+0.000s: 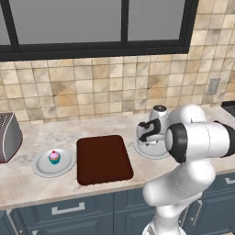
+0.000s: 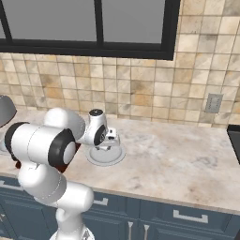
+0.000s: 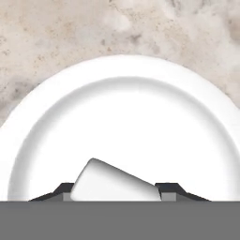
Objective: Move the dessert items from the plates to the tray.
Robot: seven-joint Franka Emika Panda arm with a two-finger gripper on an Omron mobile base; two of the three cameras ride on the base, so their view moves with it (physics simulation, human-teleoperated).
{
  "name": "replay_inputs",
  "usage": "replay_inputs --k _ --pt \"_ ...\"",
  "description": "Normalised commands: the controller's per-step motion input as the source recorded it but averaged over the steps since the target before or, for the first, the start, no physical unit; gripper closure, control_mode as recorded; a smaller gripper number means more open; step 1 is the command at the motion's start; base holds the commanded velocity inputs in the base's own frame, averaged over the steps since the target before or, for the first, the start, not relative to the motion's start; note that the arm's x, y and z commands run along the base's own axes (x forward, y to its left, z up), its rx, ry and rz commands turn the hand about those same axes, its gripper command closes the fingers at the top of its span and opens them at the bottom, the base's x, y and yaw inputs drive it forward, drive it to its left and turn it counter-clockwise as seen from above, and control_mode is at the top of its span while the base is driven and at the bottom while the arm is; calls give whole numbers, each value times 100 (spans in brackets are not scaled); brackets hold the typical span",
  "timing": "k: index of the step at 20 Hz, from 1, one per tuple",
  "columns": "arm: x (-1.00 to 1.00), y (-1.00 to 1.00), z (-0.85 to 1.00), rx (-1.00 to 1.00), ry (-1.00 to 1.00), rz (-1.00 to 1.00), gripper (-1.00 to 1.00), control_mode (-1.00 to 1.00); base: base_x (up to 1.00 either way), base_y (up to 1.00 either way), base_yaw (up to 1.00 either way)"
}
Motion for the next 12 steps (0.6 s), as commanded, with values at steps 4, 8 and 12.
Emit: replay_inputs --k 4,8,12 --pt "0 44 40 0 0 0 100 -100 0 0 0" --pt "0 63 35 0 0 0 100 -100 0 0 0" --pt "0 59 35 0 0 3 100 -100 0 0 0"
